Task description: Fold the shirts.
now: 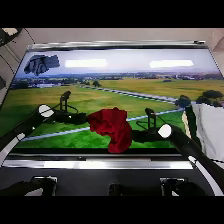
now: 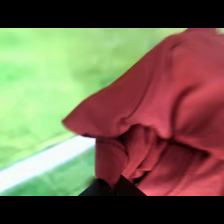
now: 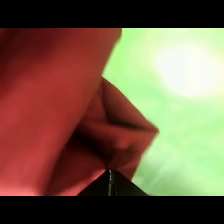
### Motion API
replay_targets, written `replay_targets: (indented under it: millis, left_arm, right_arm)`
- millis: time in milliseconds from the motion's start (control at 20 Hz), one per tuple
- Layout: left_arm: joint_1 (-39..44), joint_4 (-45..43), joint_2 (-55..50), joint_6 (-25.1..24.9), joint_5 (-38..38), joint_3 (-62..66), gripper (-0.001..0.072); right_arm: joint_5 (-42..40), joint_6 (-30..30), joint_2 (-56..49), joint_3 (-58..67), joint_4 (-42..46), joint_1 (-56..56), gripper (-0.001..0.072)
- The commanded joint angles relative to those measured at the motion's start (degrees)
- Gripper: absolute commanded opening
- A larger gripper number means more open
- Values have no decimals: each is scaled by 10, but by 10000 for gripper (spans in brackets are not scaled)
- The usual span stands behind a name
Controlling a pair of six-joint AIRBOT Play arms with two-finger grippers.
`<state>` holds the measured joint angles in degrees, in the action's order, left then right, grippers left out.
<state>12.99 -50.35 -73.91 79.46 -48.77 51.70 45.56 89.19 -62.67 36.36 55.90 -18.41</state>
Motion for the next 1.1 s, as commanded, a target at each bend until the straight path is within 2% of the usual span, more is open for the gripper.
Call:
replay_targets:
  millis: [0, 150, 400, 650, 750, 850, 950, 1050]
  left_arm:
    - [-19, -45, 43, 0, 2, 57, 20]
    - [-37, -48, 82, 0, 2, 118, 20]
    - [-72, -63, 148, 0, 3, 229, 20]
    - [-153, -63, 238, 1, 43, 429, 20]
    - [-194, -63, 265, 1, 52, 493, 20]
    - [-211, -62, 282, 37, 41, 511, 20]
    - [-198, -52, 280, 46, 32, 510, 20]
    - [-170, -14, 260, 44, 49, 510, 21]
  right_arm:
    - [33, 17, 38, 85, 154, -2, 33]
    - [59, 49, 78, 185, 271, -2, 32]
    - [88, 67, 119, 346, 416, -2, 32]
    - [90, 92, 148, 561, 576, -2, 33]
    - [106, 95, 155, 626, 586, -2, 33]
    - [144, 101, 156, 653, 574, -2, 35]
    - [177, 104, 155, 653, 556, -2, 37]
    - [173, 108, 153, 653, 558, -2, 38]
